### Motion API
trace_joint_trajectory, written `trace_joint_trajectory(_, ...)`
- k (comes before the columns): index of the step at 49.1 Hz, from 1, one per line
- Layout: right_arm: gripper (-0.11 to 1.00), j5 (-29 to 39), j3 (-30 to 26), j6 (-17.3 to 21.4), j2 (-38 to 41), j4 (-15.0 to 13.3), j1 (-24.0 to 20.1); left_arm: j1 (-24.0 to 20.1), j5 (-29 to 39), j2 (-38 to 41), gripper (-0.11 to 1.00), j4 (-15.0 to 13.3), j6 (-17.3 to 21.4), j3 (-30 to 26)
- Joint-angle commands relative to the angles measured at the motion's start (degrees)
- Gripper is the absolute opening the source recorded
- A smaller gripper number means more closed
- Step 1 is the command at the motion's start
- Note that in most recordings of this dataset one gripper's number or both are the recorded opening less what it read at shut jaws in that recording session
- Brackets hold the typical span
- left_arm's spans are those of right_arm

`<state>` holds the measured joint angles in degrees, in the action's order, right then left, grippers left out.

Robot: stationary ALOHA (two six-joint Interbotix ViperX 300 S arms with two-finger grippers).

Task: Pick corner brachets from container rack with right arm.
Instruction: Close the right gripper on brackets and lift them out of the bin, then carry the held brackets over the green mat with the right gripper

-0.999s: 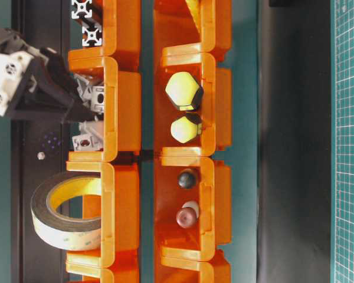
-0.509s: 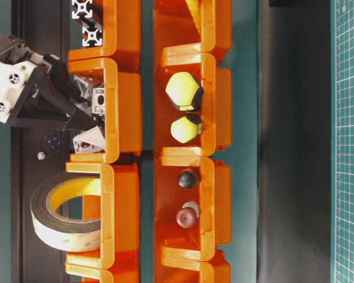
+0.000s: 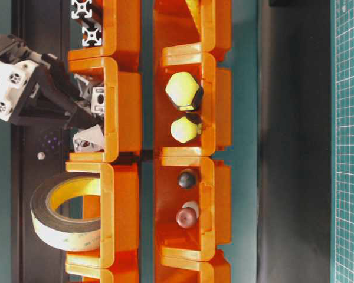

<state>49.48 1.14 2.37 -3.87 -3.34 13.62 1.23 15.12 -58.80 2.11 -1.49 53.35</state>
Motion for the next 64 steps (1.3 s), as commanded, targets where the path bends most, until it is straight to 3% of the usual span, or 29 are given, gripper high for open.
trace_joint_trajectory(1,0.63,-0.88,-2.46,-0.18,-1.76,0.35,-1.58,0.09,-0.26,0.35,0.00,0.09,-0.18,-1.85)
trace_joint_trajectory(20,0.63,-0.53,-7.73,-0.26,-5.10,0.00,-4.13,-0.09,-0.26,-0.26,0.00,0.09,-0.09,-2.02)
trace_joint_trajectory(30,0.63,0.44,-7.73,-0.35,-7.82,-0.18,-9.23,-0.09,0.00,-1.14,0.00,0.09,0.00,-2.20)
trace_joint_trajectory(48,0.63,1.41,0.62,-0.09,-13.54,-1.05,-23.29,0.09,1.41,-1.85,0.00,0.09,0.09,-2.37)
trace_joint_trajectory(64,0.63,-6.94,7.82,0.00,-6.77,-1.05,-31.46,0.18,1.32,-2.20,0.00,0.09,0.18,-2.46)
